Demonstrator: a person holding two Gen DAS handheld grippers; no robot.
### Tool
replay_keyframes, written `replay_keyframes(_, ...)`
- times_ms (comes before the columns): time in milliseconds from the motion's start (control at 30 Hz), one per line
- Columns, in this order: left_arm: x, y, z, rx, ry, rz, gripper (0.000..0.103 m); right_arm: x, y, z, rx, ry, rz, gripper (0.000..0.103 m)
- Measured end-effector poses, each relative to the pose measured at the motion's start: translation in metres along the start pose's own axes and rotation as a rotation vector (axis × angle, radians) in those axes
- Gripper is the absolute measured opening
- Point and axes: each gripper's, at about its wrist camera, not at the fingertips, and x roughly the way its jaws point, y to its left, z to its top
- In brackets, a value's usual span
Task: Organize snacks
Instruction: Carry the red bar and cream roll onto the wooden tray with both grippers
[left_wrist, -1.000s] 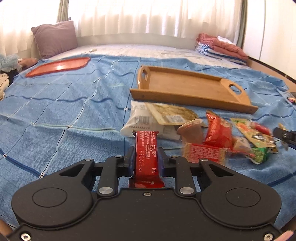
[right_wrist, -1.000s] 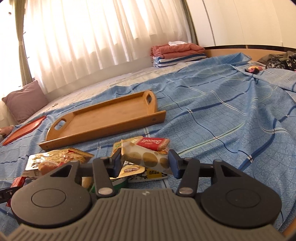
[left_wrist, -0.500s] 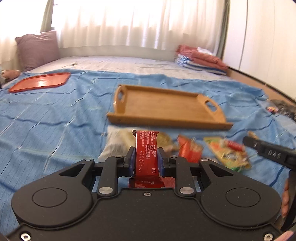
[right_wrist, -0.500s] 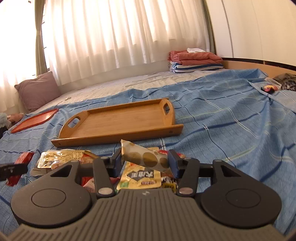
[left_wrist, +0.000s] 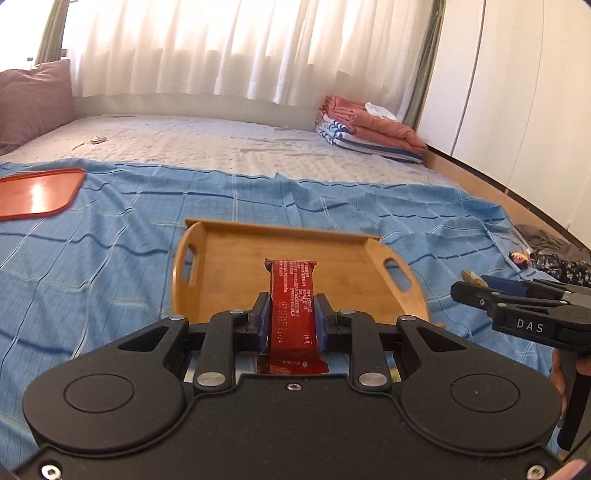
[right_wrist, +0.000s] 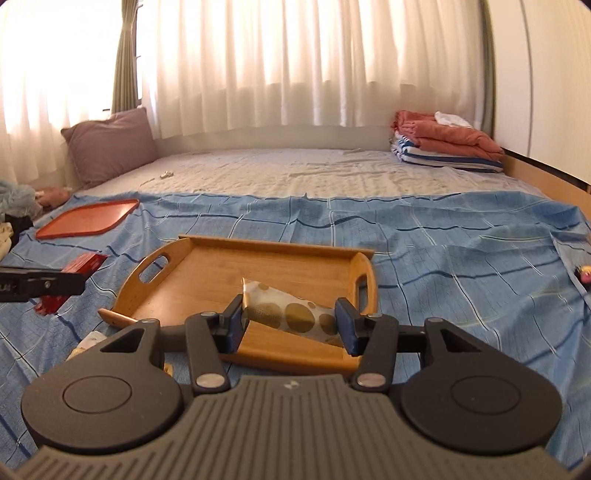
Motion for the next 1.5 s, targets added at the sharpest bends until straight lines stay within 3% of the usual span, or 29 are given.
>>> replay_keyframes(267,0.097,-0.002,0.034,-0.014,0.129,0.010,0.023,0.065,0.000,0.029,-0.001,0.100,0.036,0.054)
replay_keyframes(633,0.181,0.009,0.011,-0.061,0.270,0.012,0.023,0.137,0.008,0.007,-0.056,0.263,0.027,0.054)
replay_keyframes(1500,0.209,-0.004,-0.007,-0.024,0.288,0.024,0.023,0.162,0.008,-0.019,-0.060,0.278,0.041,0.055)
